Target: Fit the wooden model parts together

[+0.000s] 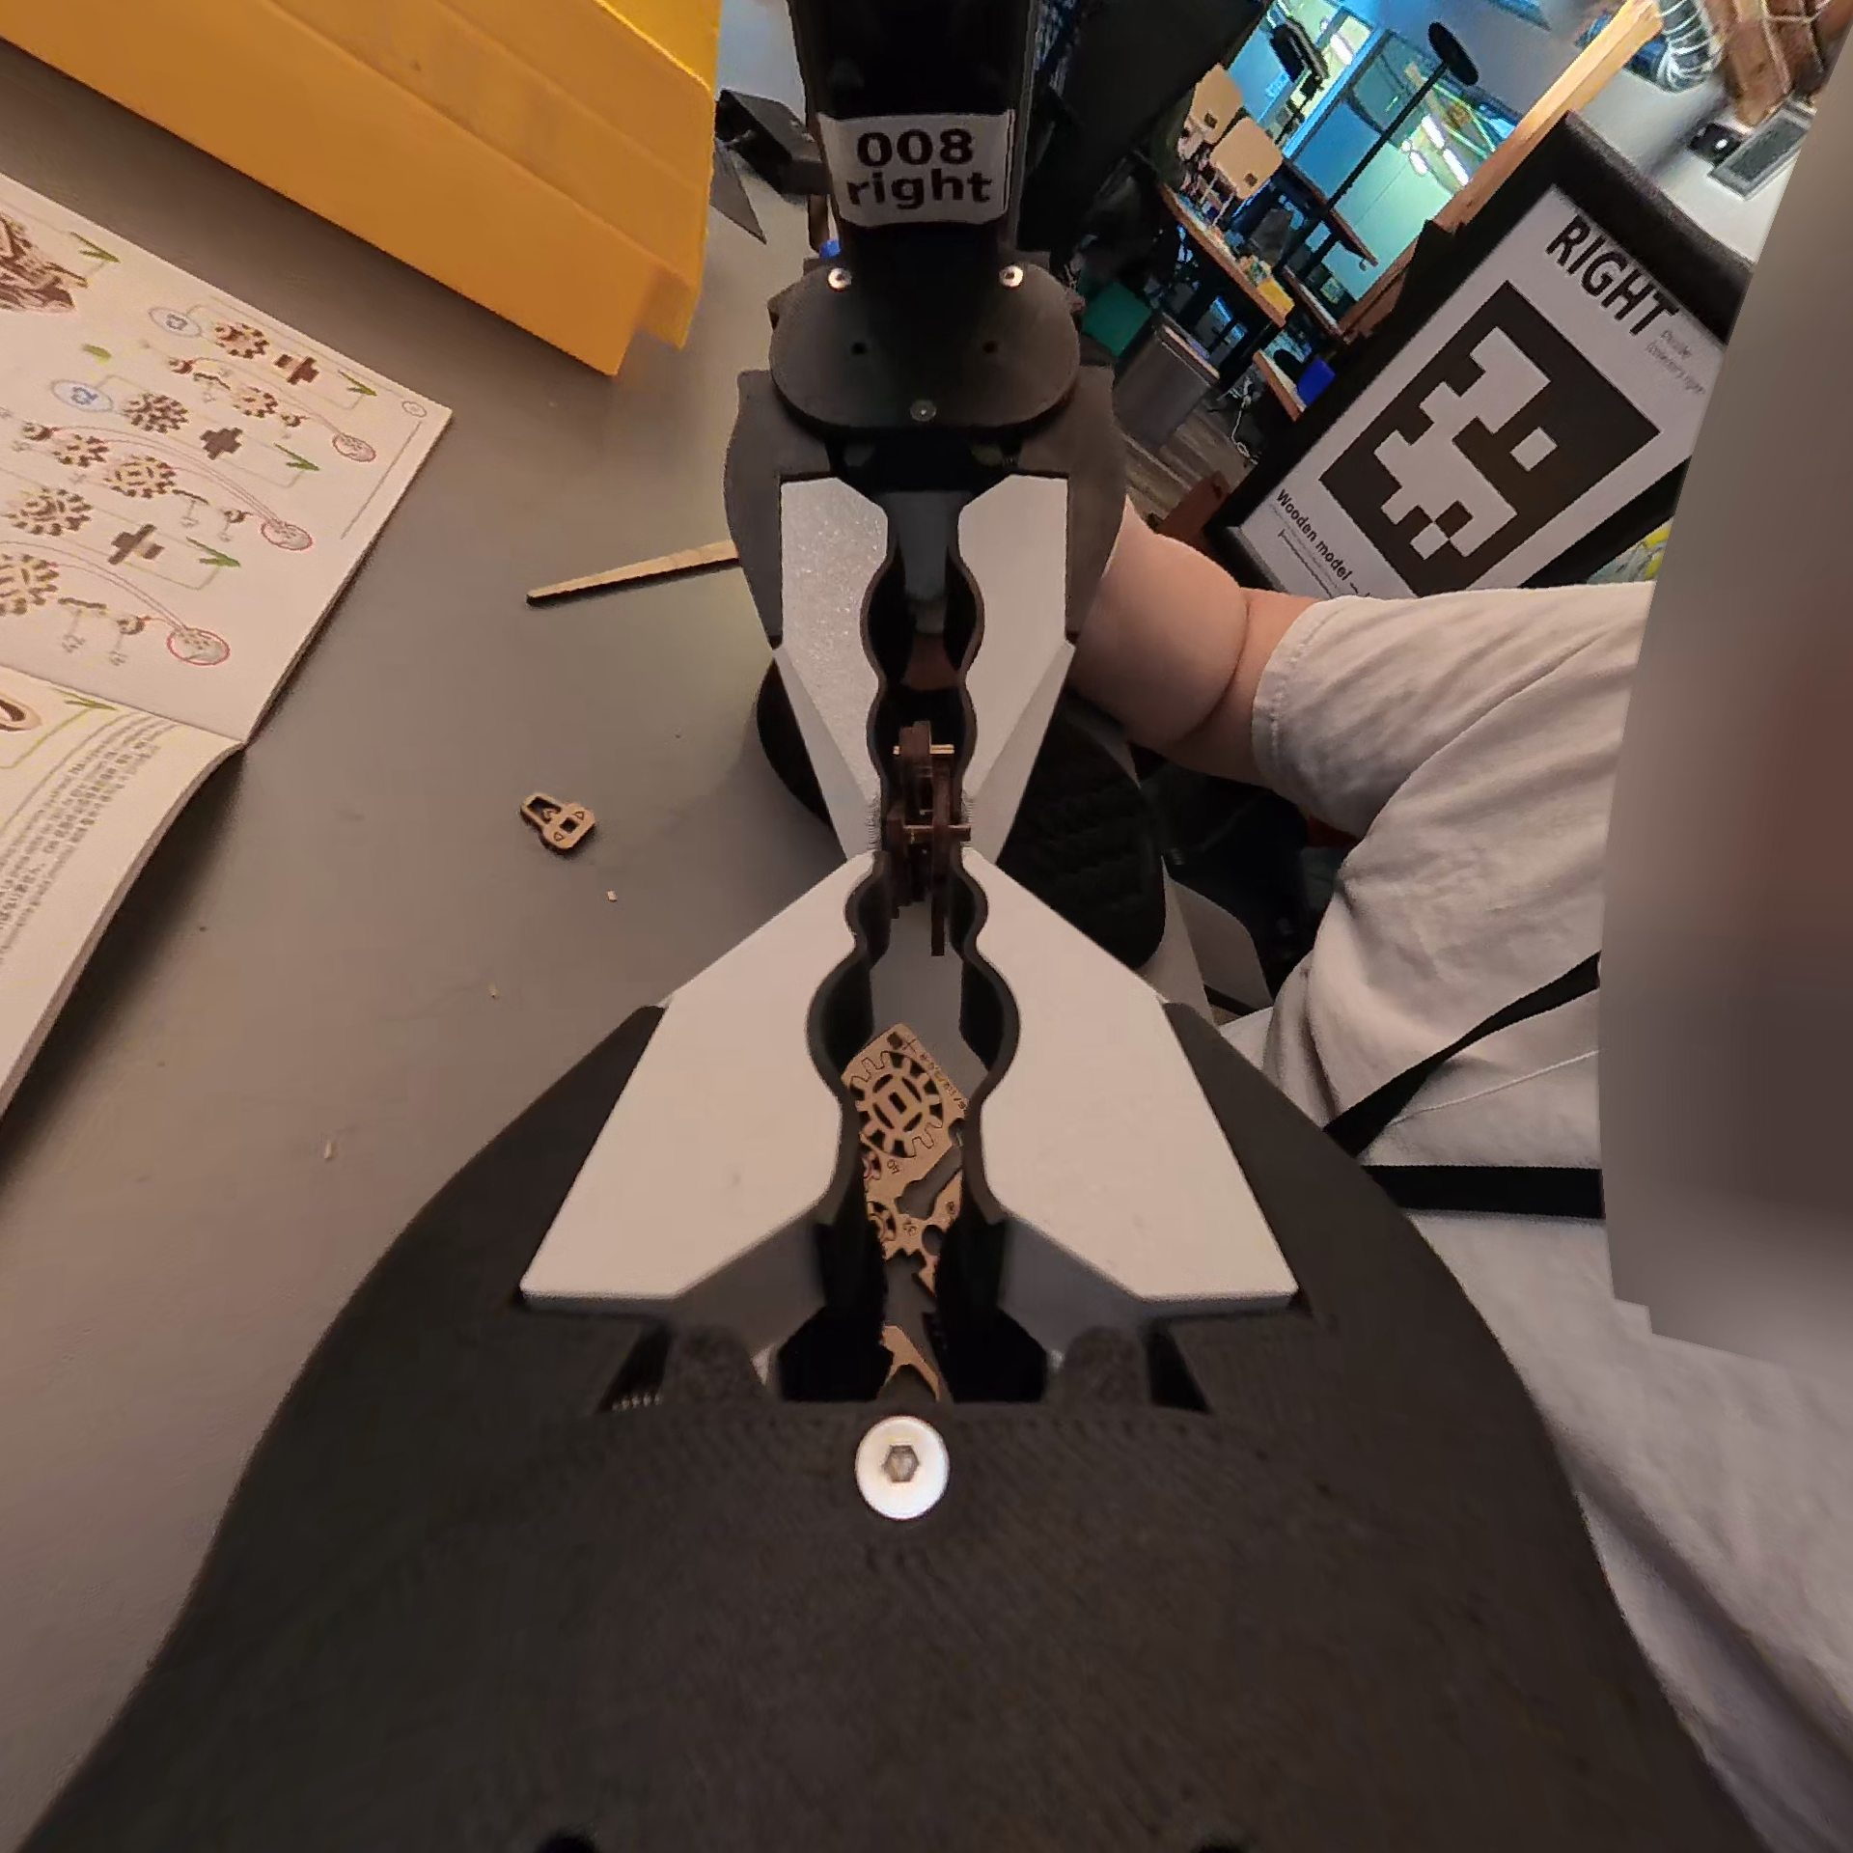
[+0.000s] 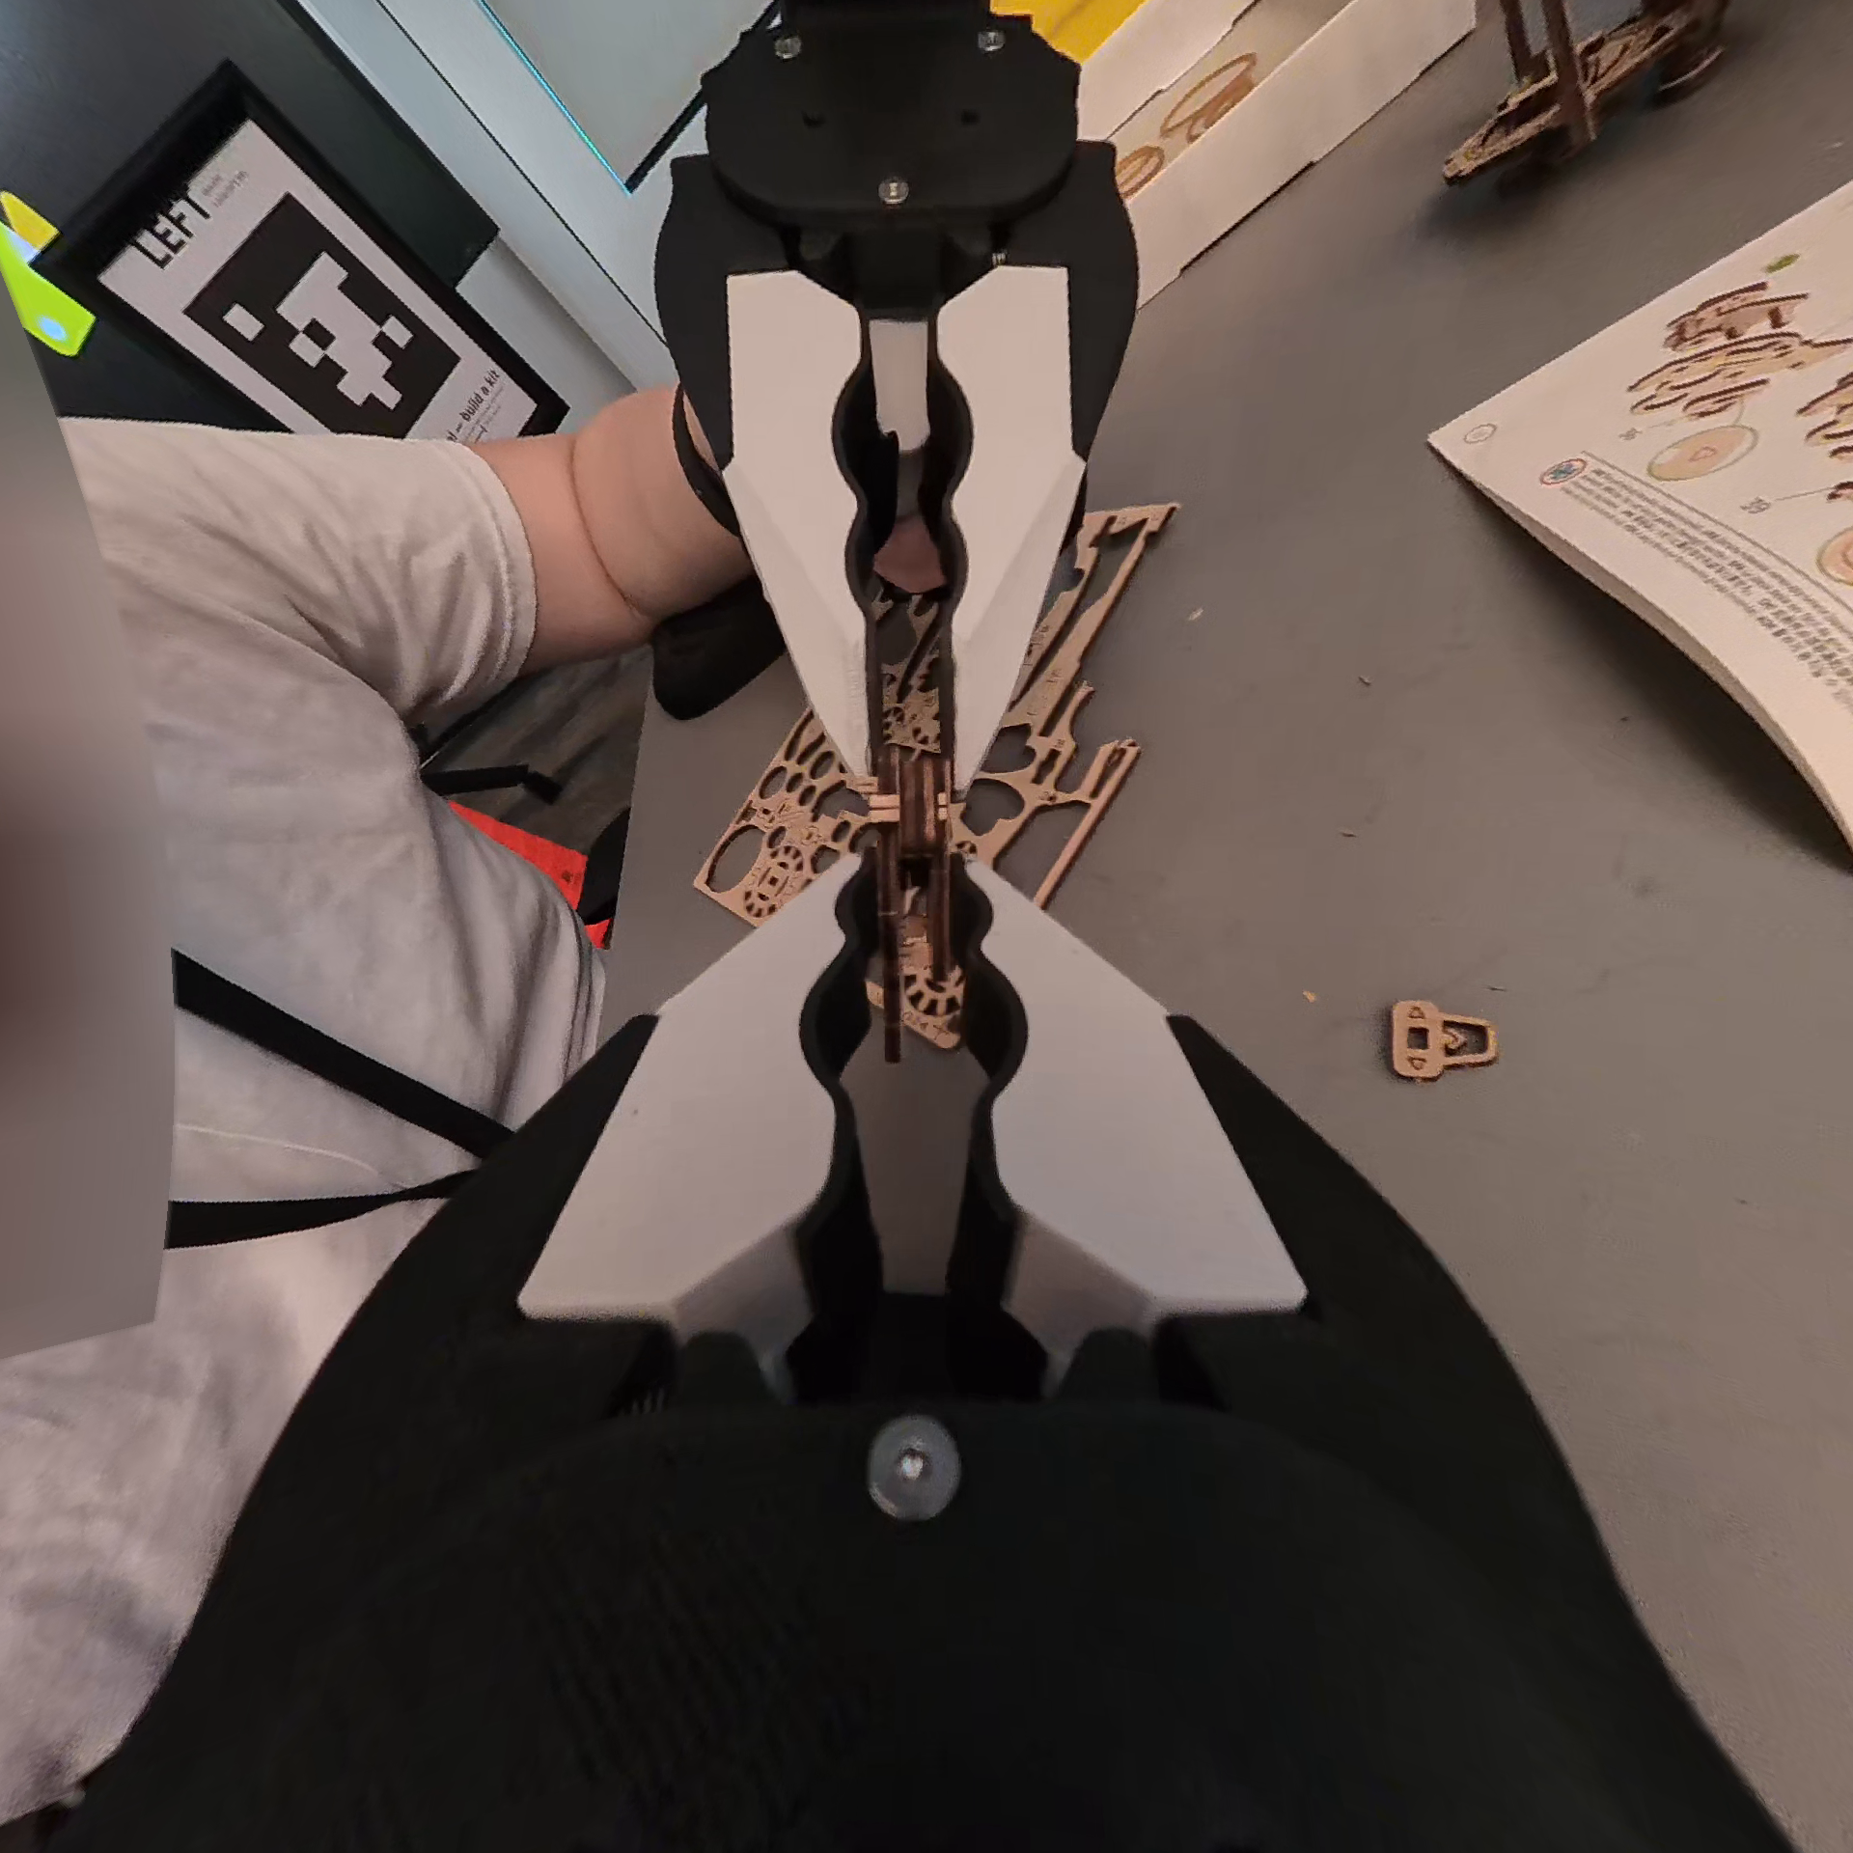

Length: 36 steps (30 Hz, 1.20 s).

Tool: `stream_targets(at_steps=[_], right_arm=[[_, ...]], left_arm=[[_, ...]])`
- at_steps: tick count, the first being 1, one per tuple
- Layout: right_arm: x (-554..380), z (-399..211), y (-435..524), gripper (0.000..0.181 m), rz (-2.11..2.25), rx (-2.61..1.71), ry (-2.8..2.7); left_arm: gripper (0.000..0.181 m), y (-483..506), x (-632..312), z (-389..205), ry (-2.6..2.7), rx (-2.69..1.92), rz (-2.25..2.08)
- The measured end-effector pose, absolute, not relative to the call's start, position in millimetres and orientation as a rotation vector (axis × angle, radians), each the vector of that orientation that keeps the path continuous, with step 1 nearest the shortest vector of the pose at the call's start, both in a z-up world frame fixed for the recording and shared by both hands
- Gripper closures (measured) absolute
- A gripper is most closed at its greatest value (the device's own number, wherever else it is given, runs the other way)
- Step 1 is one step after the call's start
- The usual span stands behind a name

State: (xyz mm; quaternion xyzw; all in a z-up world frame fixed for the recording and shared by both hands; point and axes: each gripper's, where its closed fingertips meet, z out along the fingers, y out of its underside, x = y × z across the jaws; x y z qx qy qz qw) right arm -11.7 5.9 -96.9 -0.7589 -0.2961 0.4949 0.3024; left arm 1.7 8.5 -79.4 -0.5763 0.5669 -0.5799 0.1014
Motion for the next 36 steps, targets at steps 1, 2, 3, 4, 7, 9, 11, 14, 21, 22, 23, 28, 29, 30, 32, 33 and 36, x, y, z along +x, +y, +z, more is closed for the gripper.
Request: stream_targets(at_steps=[1,2,3,4,7,9,11,14,21,22,23,28,29,30,32,33,36], right_arm=[[-12,-97,5,0.172,1.312,-2.015,-0.79],[-12,-97,5,0.172,1.311,-2.014,-0.788],[-12,-96,5,0.172,1.329,-2.014,-0.769],[-11,-93,8,0.172,1.376,-2.004,-0.716],[-6,-83,15,0.172,1.579,-1.957,-0.525],[0,-79,23,0.173,1.653,-1.926,-0.411],[2,-78,25,0.172,1.681,-1.919,-0.366],[-1,-72,25,0.172,1.722,-1.886,-0.328],[3,-65,29,0.169,1.741,-1.828,-0.314],[5,-67,30,0.167,1.721,-1.839,-0.317],[7,-69,32,0.162,1.696,-1.85,-0.323],[12,-72,28,0.171,1.569,-1.857,-0.49],[11,-74,26,0.172,1.549,-1.872,-0.533],[10,-76,24,0.172,1.537,-1.879,-0.556],[10,-76,24,0.172,1.518,-1.877,-0.569],[10,-75,24,0.173,1.519,-1.875,-0.566],[7,-67,24,0.173,1.589,-1.835,-0.509]], left_arm=[[0.172,8,1,-79,1.678,-1.701,-1.717],[0.172,8,1,-79,1.677,-1.702,-1.72],[0.172,8,2,-79,1.668,-1.703,-1.726],[0.172,11,3,-77,1.636,-1.704,-1.74],[0.16,18,5,-74,1.55,-1.739,-1.781],[0.15,14,4,-82,1.587,-1.78,-1.783],[0.151,5,5,-85,1.618,-1.795,-1.823],[0.167,4,11,-81,1.539,-1.802,-1.909],[0.181,12,10,-71,1.443,-1.771,-2.02],[0.181,12,10,-72,1.453,-1.765,-2.005],[0.181,12,9,-72,1.464,-1.766,-1.987],[0.181,14,7,-77,1.525,-1.767,-1.883],[0.181,14,6,-78,1.533,-1.765,-1.866],[0.181,13,6,-79,1.549,-1.763,-1.848],[0.181,13,6,-80,1.564,-1.752,-1.828],[0.181,13,6,-79,1.557,-1.744,-1.821],[0.155,19,11,-78,1.508,-1.744,-1.768]])
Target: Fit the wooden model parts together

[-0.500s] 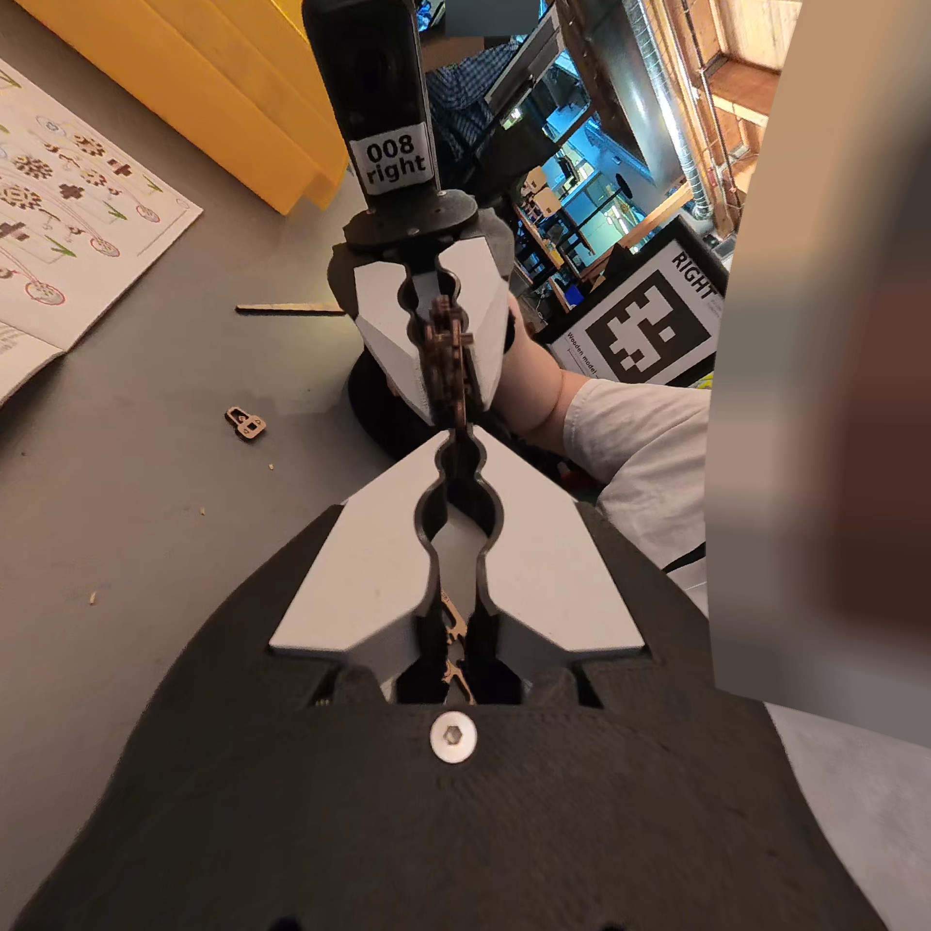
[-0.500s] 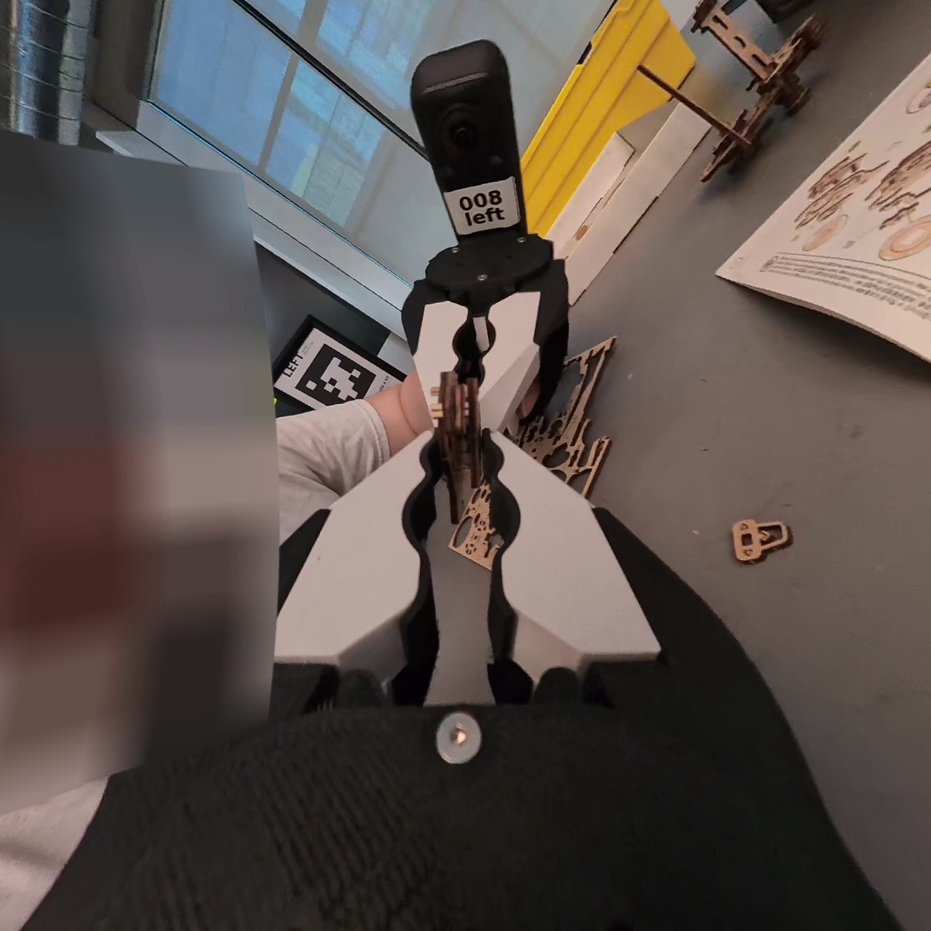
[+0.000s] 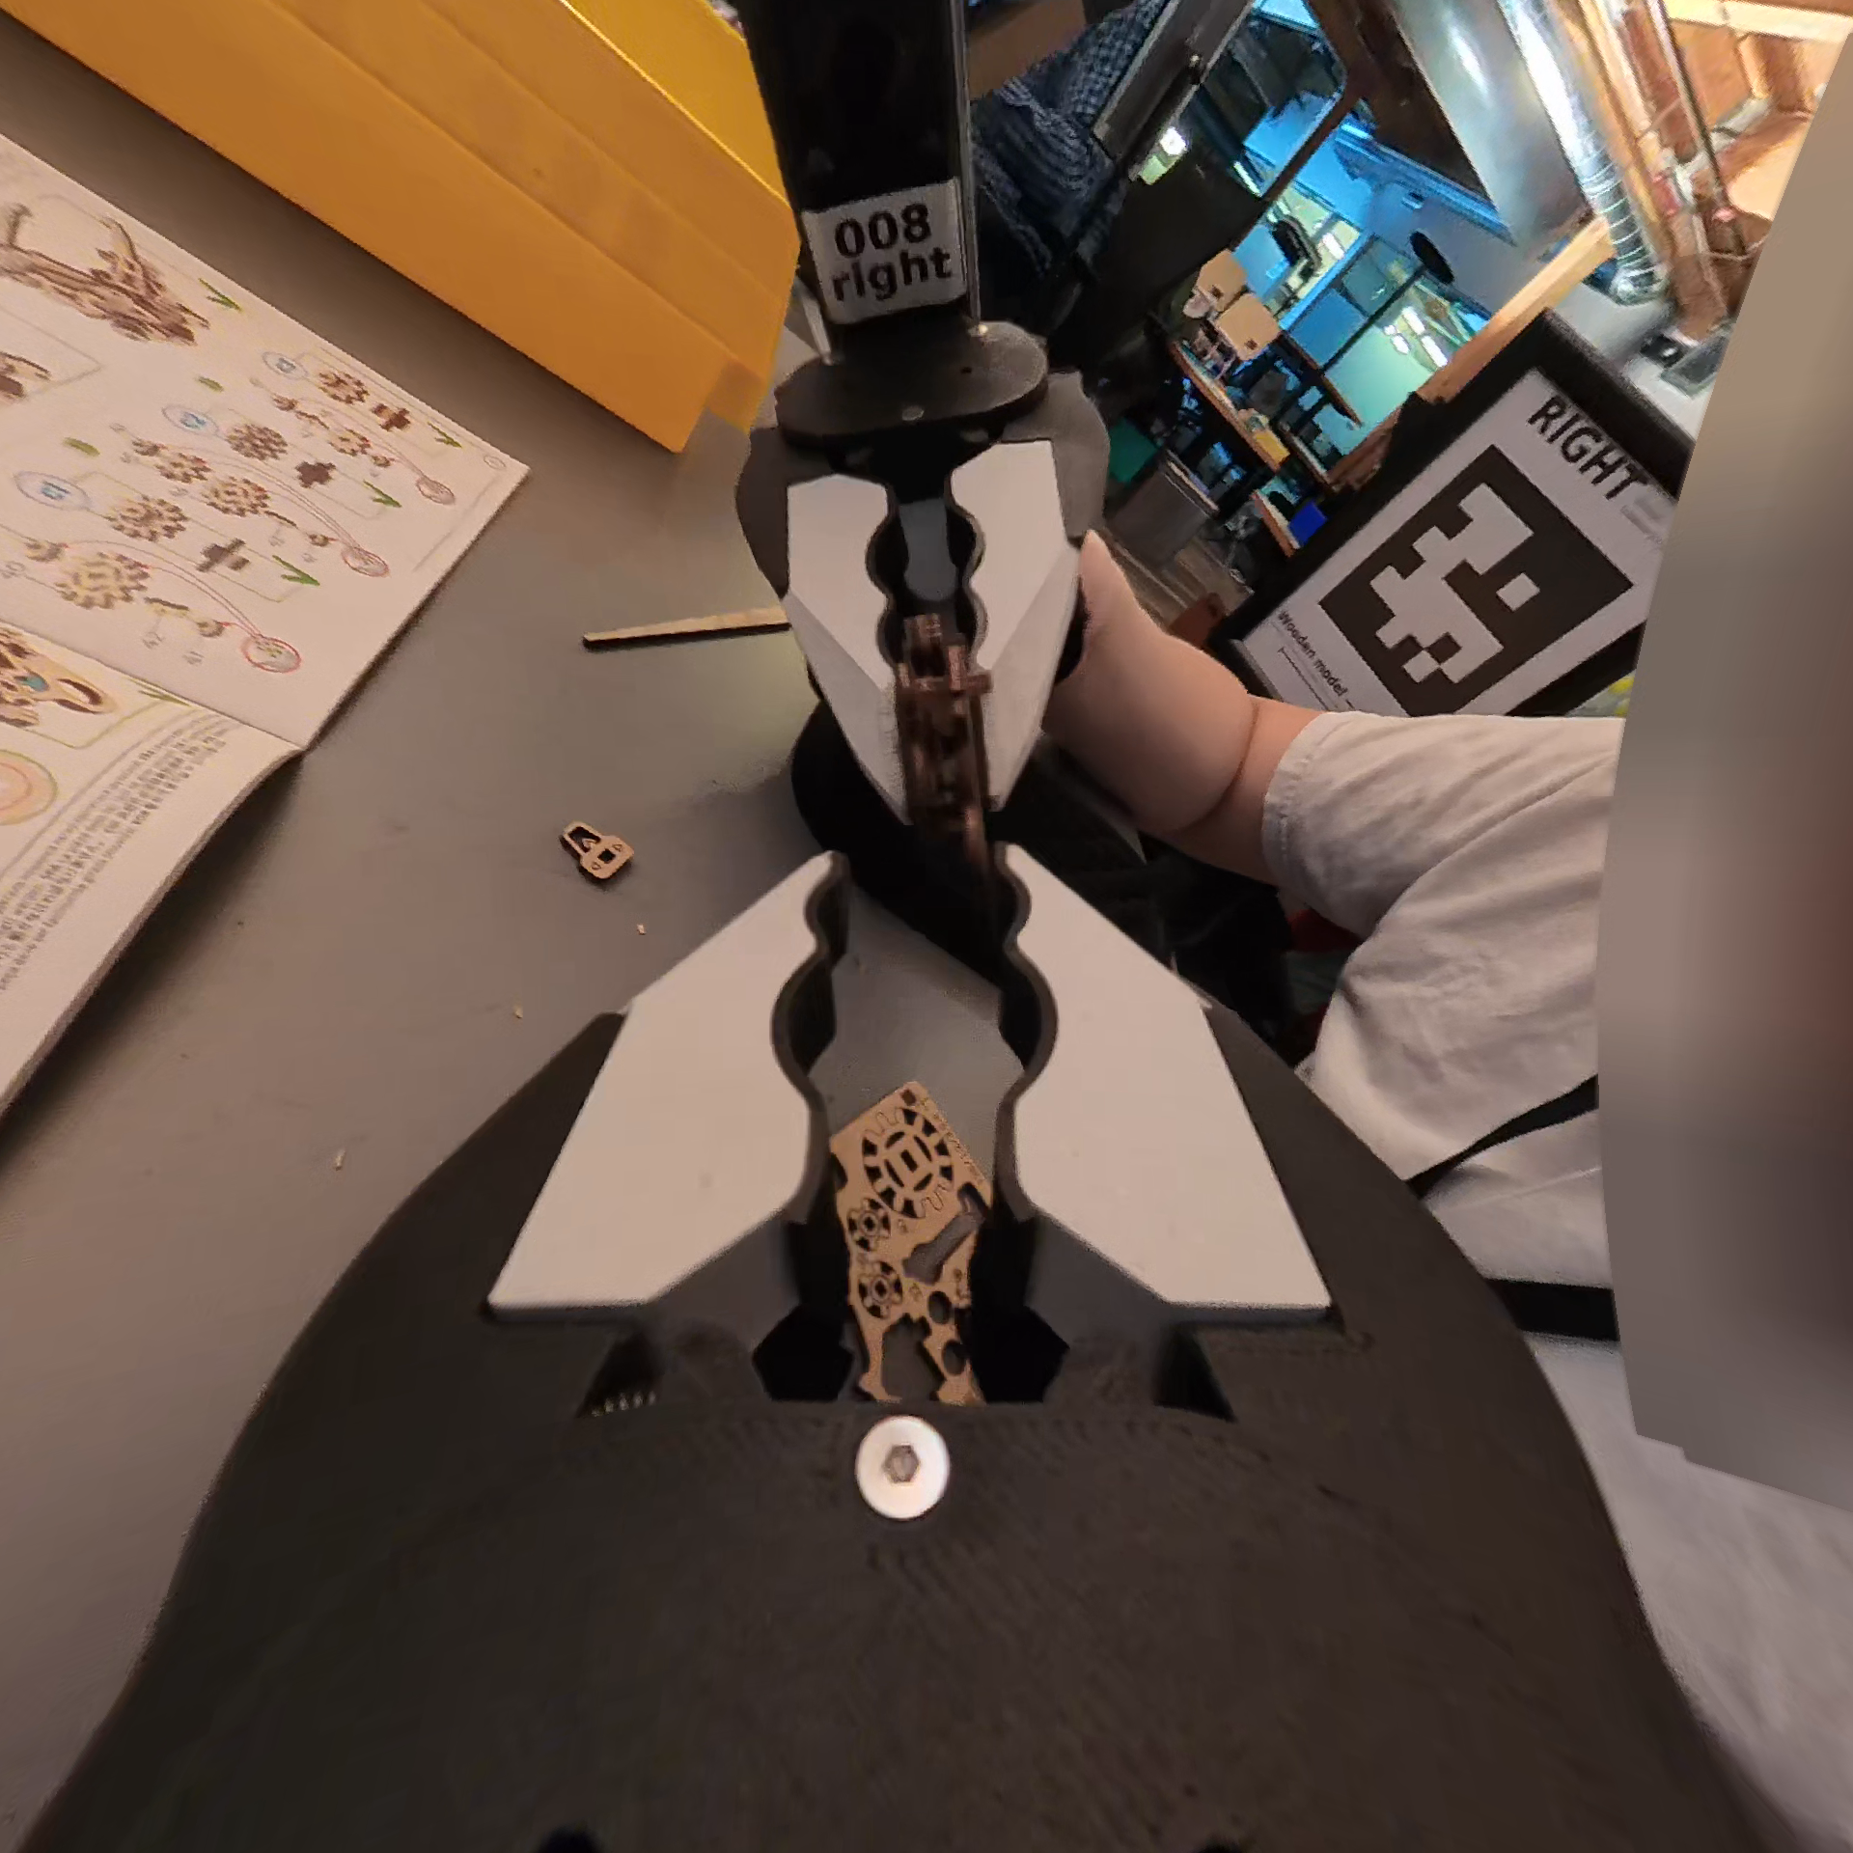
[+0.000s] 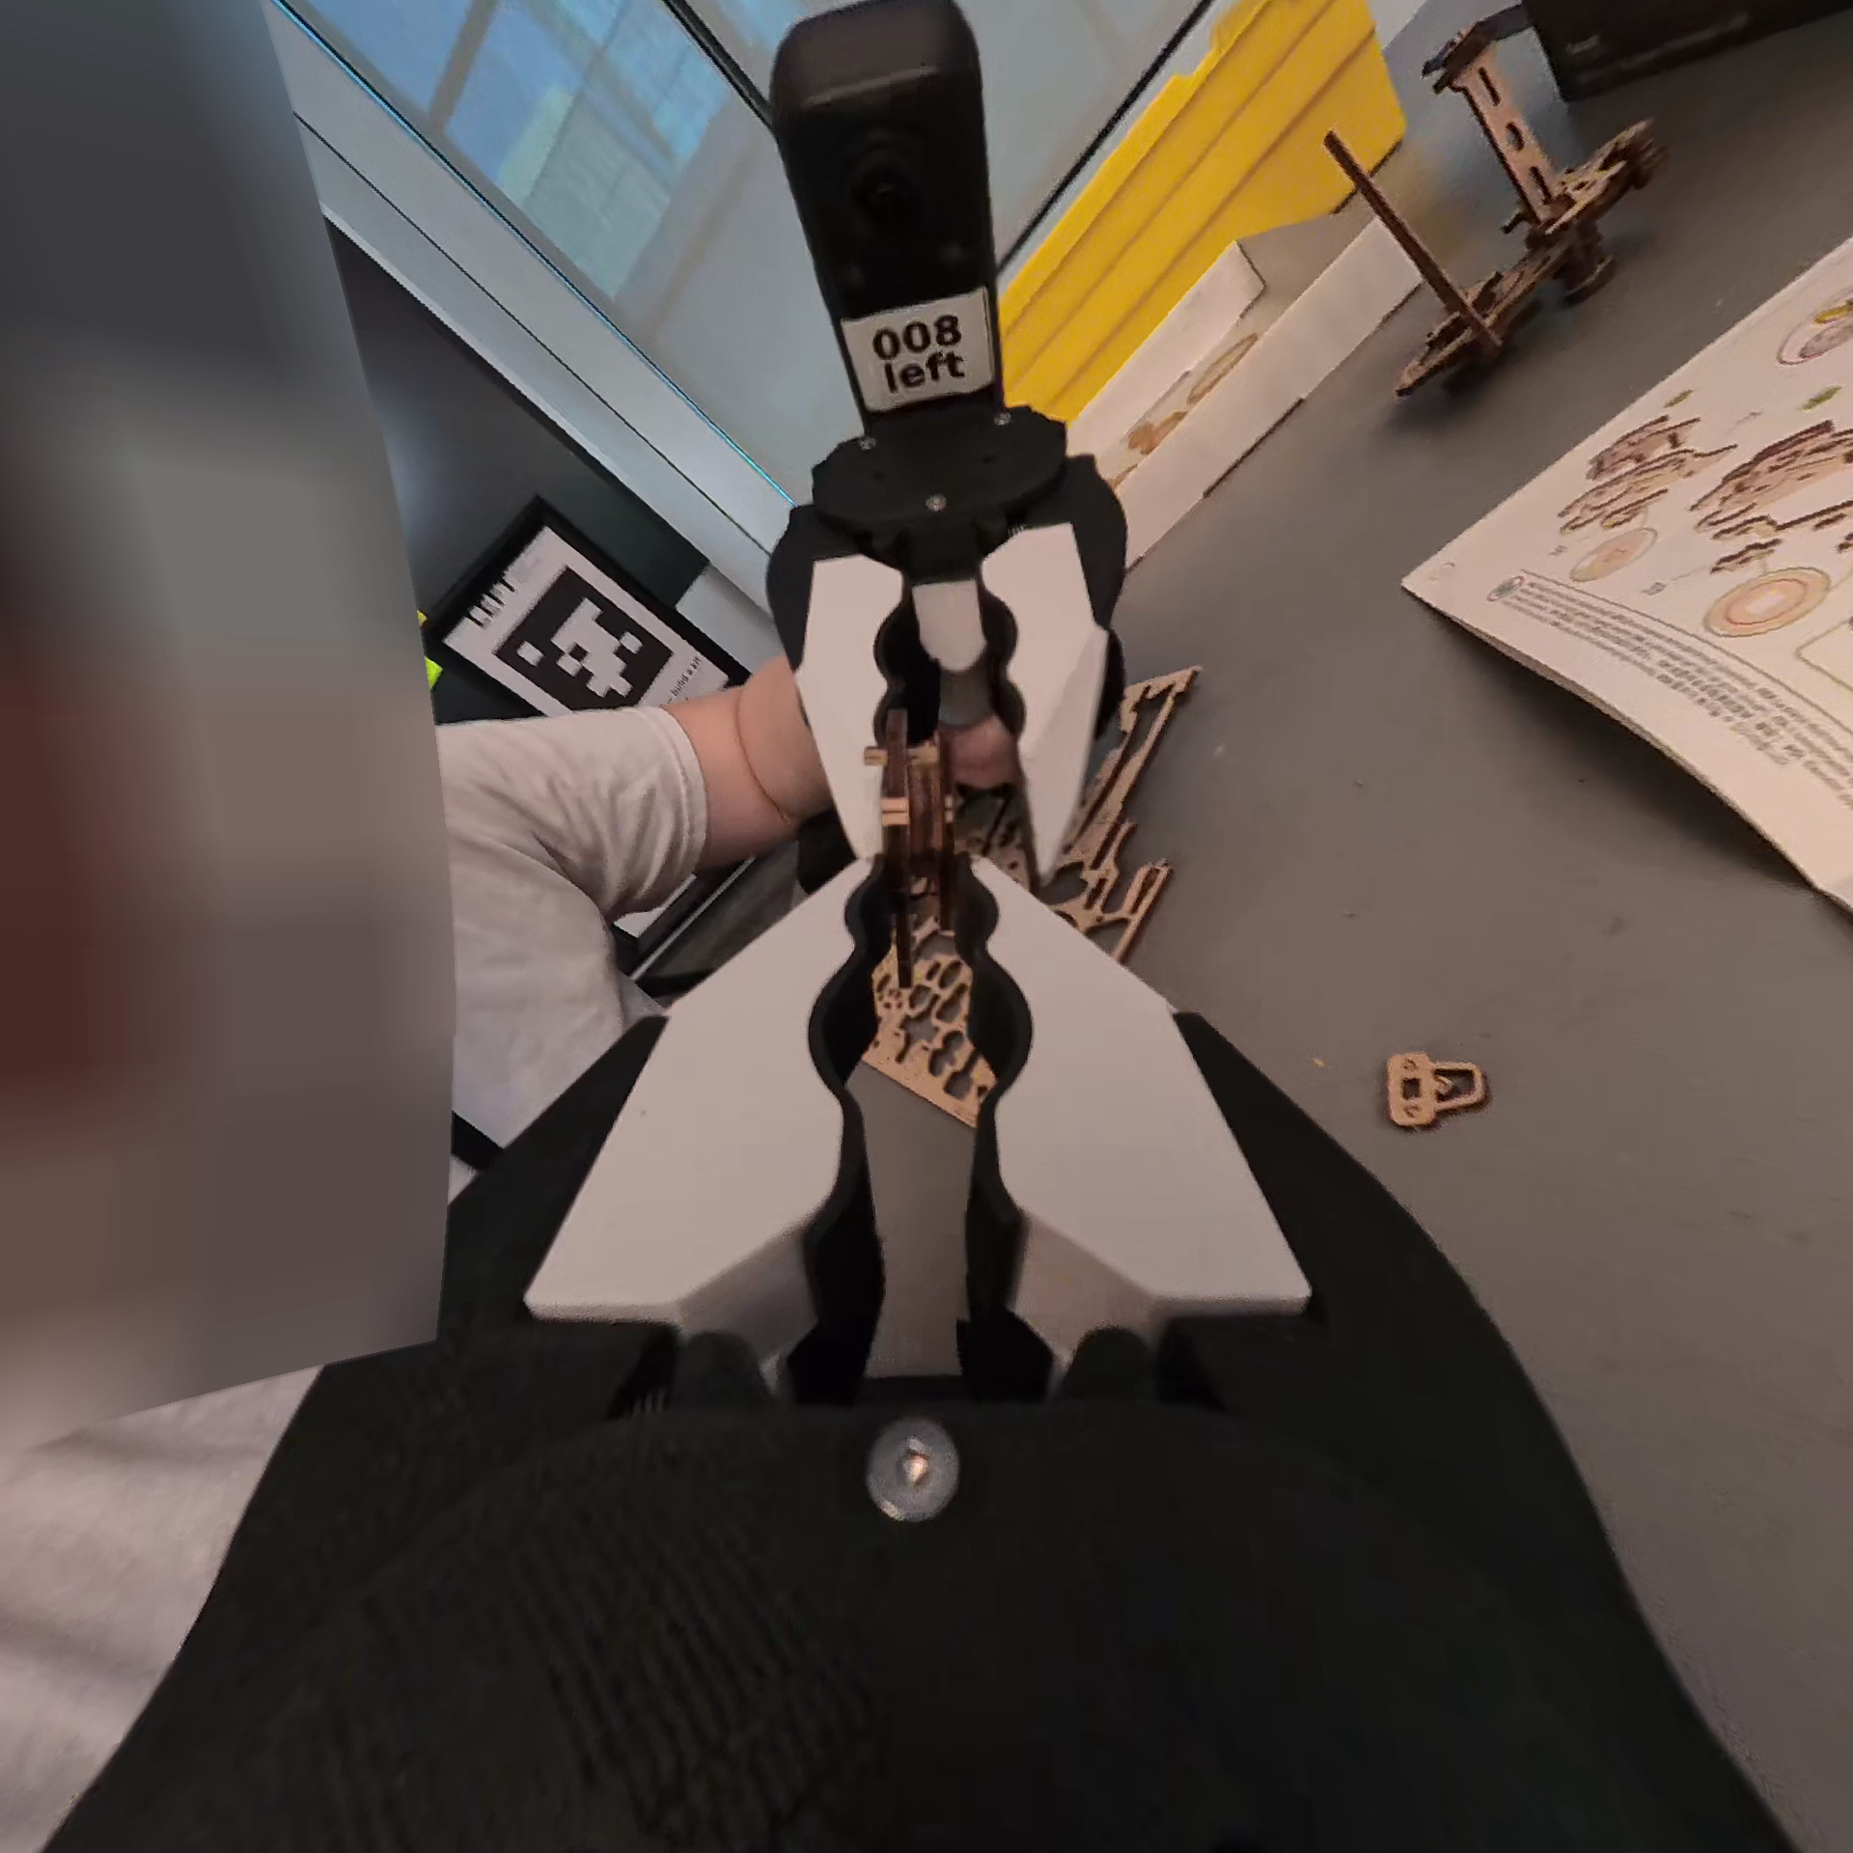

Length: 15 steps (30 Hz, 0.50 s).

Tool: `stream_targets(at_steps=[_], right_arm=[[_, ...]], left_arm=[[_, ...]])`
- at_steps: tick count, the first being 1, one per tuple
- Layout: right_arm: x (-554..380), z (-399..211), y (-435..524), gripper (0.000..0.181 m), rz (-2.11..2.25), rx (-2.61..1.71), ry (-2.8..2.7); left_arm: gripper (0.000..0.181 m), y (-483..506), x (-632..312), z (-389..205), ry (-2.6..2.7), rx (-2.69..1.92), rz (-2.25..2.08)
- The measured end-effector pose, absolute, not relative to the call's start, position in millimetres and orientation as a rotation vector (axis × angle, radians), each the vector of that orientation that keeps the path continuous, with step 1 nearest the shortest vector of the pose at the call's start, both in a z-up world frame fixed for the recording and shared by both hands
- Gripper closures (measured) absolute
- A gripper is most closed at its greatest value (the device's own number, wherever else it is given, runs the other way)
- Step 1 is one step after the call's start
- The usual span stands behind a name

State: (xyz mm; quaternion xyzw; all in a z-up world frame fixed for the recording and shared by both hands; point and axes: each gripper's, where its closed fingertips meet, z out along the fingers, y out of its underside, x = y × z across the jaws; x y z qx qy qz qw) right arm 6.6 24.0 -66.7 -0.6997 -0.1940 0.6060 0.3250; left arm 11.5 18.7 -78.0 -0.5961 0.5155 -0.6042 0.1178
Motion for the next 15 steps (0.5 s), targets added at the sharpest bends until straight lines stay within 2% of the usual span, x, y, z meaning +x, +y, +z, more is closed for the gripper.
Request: stream_targets(at_steps=[1,2,3,15], right_arm=[[5,-67,25,0.173,1.585,-1.835,-0.5],[4,-69,25,0.173,1.567,-1.843,-0.504],[4,-69,25,0.172,1.567,-1.84,-0.506],[1,-57,17,0.172,1.72,-1.761,-0.484]], left_arm=[[0.157,17,12,-77,1.524,-1.722,-1.759],[0.17,13,11,-76,1.552,-1.693,-1.759],[0.172,12,11,-76,1.568,-1.679,-1.735],[0.172,4,7,-64,1.574,-1.646,-1.802]])
